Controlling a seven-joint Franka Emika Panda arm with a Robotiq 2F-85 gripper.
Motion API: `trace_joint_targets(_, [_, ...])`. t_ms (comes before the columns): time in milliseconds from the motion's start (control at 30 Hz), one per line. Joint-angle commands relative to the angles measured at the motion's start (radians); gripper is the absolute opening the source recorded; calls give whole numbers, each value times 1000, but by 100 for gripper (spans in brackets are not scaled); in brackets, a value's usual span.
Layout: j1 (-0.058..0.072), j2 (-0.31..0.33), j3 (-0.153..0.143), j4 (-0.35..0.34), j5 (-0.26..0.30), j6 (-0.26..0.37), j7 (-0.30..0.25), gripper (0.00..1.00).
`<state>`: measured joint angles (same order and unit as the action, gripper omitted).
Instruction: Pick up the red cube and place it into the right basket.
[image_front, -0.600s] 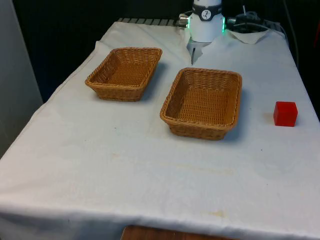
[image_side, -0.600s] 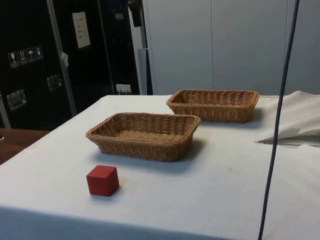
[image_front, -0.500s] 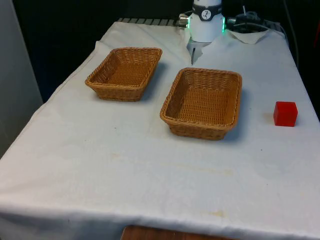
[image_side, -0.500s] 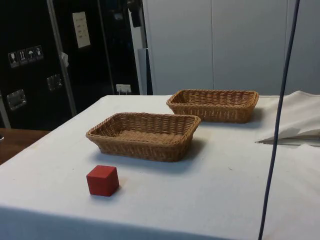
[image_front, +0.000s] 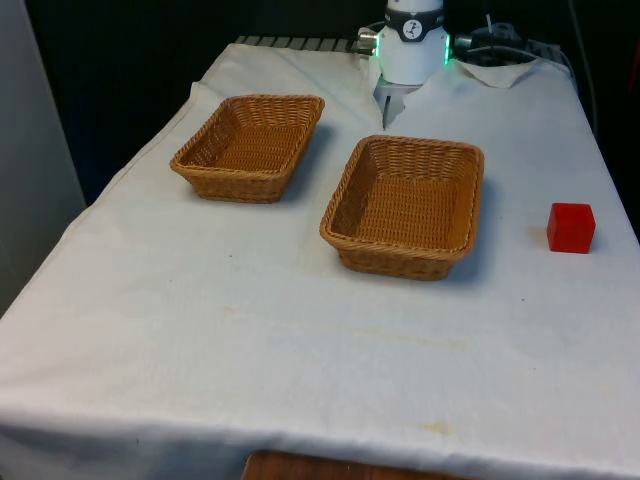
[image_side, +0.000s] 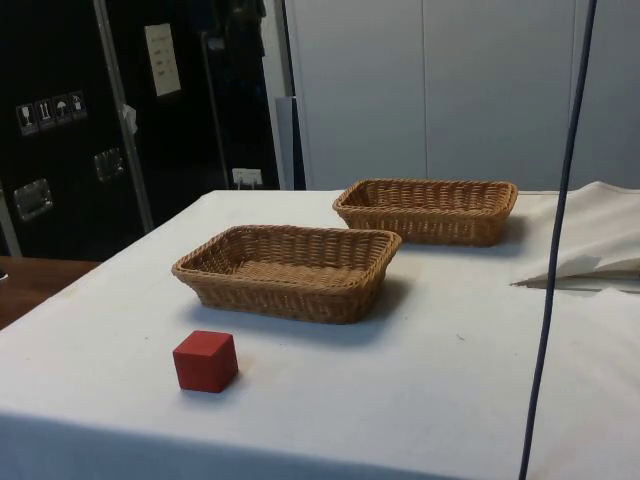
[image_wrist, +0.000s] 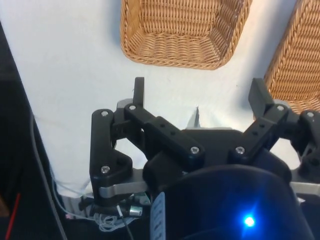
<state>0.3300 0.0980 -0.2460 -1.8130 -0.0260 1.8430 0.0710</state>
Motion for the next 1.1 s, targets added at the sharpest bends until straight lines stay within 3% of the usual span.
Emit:
trace_joint_targets(0, [5,10,6,12,-12,-5,16,100])
trace_joint_targets(200, [9,40,44,37,-23,2,58,100])
trace_joint_targets(233, [4,35,44,33,-18,1,49,100])
trace_joint_targets(367, [10,58,64,51,-21,13,77,100])
trace_joint_targets(500, [6,72,85,57,-18,28,88,100])
trace_joint_targets(1067, [16,135,157,59,-19,156,138,100])
